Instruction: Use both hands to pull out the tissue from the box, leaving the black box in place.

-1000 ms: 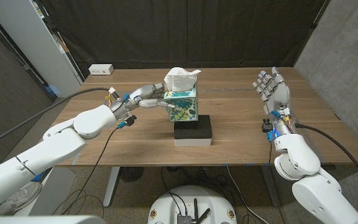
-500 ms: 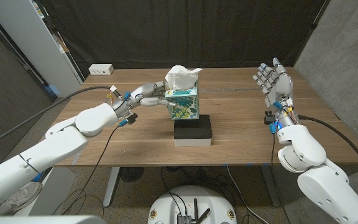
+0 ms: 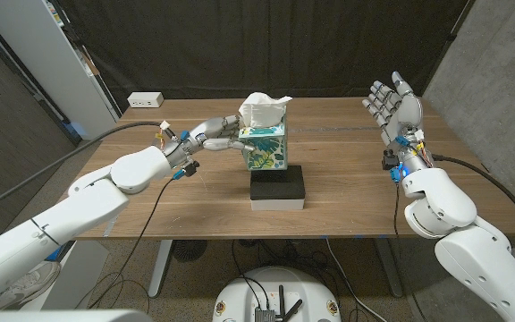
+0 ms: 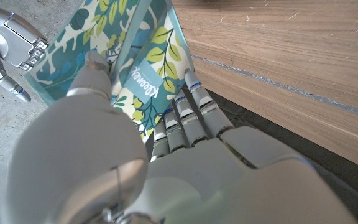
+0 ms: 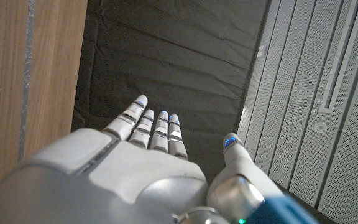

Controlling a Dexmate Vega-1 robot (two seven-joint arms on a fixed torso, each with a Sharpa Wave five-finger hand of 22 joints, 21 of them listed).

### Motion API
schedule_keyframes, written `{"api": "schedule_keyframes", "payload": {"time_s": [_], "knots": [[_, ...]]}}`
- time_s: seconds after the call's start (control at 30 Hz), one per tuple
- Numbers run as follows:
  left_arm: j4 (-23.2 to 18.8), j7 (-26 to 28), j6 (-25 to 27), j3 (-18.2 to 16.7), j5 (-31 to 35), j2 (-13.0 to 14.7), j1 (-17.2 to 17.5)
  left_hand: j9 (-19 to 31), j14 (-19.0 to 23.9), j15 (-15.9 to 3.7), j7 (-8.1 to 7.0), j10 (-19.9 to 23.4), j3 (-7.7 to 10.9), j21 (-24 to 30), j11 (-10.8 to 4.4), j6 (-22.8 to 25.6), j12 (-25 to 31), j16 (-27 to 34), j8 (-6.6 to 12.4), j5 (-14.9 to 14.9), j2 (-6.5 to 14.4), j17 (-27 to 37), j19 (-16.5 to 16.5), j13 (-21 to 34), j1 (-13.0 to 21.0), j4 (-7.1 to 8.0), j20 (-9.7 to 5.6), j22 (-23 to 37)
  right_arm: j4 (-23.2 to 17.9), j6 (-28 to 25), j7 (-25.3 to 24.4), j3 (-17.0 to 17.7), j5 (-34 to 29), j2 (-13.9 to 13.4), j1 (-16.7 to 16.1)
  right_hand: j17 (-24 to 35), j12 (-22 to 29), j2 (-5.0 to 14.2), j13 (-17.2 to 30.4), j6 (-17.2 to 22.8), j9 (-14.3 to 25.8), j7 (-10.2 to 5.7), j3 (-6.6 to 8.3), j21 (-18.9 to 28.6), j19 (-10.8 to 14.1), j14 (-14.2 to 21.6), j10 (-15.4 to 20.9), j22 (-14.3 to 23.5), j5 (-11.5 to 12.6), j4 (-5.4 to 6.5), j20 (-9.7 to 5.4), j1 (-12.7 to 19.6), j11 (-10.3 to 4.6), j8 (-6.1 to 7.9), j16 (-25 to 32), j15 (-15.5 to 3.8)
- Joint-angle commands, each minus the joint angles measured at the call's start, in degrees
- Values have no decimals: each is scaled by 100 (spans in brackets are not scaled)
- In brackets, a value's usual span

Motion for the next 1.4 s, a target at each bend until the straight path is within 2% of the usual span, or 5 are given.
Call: {"api": "schedule_keyframes", "payload": {"time_s": [0.03, 0.27, 0.63, 1.03, 1.4], "knots": [[12, -49, 49, 62, 10, -7, -97, 30, 56, -698, 19, 50, 65, -35, 0, 10, -4, 6, 46, 20, 34, 21, -7, 30, -19, -2, -37, 11, -155, -232, -54, 91, 13, -90, 42, 20, 41, 348, 20, 22, 13, 57, 11, 52, 46, 9, 22, 9, -2, 32, 27, -26, 26, 41, 18, 44], [-36, -50, 112, 54, -7, 33, -83, 29, 56, -698, 15, 61, 70, -39, 2, 13, -5, 3, 51, 20, 39, 21, -6, 34, -15, -4, -36, 11, -197, -391, -69, 137, -56, -184, 54, 14, 43, 335, 20, 27, 13, 46, 22, 52, 50, 10, 26, 9, -1, 18, 30, -7, 29, 42, 17, 47], [-109, -40, 212, 47, 26, 94, -98, 28, 69, -695, 16, 85, 65, -48, -14, 62, -6, 6, 77, 19, 32, 22, -3, 41, -15, -6, -36, 11, -298, -803, -219, 54, -984, -541, 214, -9, 50, 286, 19, 27, 13, 29, 35, 47, 41, 10, 43, 8, -3, -36, 49, 41, 29, 42, 5, 54], [-33, -107, 250, 125, 12, 46, -237, 28, 82, -709, 6, 96, 72, -65, -14, 101, -13, 1, 101, 20, 33, 19, -19, 48, -18, -6, -51, 11, -118, -651, -256, -196, -2697, -886, 420, -52, 37, 276, 17, 4, 12, -65, 91, 32, 10, -3, 8, 6, -2, -143, -4, 156, -83, 39, -20, -38], [77, -170, 253, 237, 25, -27, -389, 27, 82, -713, 3, 89, 81, -76, -22, 97, -27, -8, 107, 21, 37, 17, -23, 55, -23, -5, -53, 12, -420, -1472, -244, -404, -4223, -1155, 548, -101, 40, 328, 14, 18, 11, -191, 185, -9, -130, -107, 14, 2, 6, -254, -168, 308, -266, 45, -74, -240]]}}
